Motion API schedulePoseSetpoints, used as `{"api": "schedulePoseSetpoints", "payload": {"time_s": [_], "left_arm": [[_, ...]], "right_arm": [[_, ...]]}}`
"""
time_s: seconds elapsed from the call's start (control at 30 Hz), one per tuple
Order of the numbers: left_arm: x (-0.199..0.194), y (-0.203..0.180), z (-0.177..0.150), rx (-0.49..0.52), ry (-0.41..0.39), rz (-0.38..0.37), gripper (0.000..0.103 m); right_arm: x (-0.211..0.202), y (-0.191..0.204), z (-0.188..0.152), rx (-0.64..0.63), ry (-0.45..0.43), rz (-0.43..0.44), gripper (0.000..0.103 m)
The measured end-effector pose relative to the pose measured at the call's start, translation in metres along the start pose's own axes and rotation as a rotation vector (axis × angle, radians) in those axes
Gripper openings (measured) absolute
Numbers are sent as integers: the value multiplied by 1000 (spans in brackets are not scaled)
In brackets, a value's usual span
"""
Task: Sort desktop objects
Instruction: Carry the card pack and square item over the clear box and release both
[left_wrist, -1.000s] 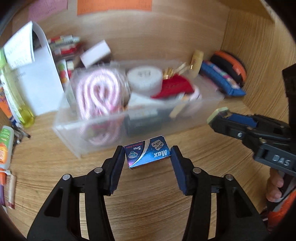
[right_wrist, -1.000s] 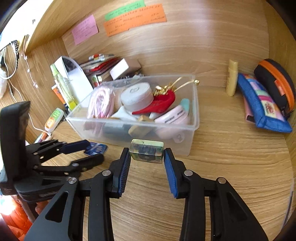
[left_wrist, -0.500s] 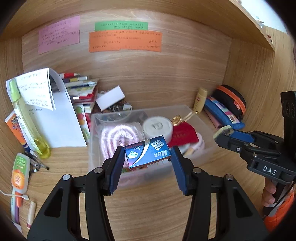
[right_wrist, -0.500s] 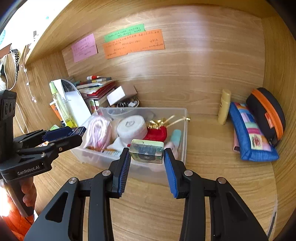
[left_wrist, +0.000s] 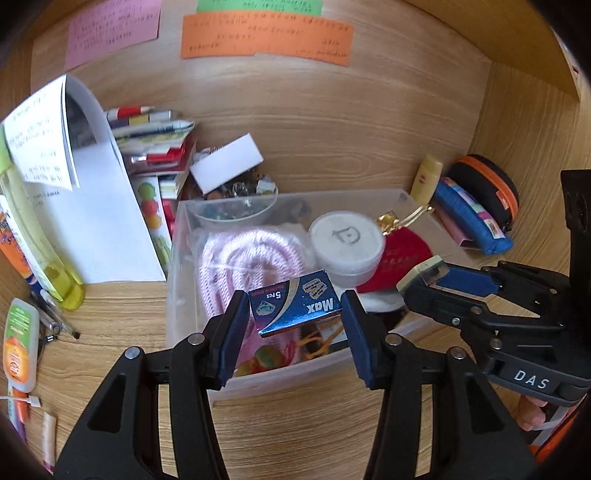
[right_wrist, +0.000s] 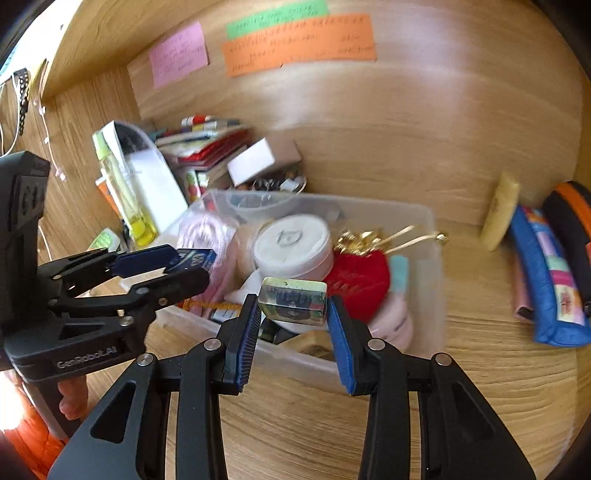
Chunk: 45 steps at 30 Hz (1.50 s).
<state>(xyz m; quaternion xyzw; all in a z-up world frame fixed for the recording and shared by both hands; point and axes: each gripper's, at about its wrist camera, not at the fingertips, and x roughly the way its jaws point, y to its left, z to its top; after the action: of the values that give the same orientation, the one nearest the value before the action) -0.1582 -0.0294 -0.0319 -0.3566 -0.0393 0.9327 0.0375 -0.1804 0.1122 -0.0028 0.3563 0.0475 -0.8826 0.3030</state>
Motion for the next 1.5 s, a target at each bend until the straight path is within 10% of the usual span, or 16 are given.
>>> {"api": "schedulePoseSetpoints", "payload": {"time_s": [0.77,1.5], "left_arm": [[-5,10,-4,-28,2,-43,55],[-73,4,-23,-18,-133,93,94]], "right_arm": [[-3,6,-3,-28,-15,-17,48],[-70,22,-22,-63,-133,-110,82]]}}
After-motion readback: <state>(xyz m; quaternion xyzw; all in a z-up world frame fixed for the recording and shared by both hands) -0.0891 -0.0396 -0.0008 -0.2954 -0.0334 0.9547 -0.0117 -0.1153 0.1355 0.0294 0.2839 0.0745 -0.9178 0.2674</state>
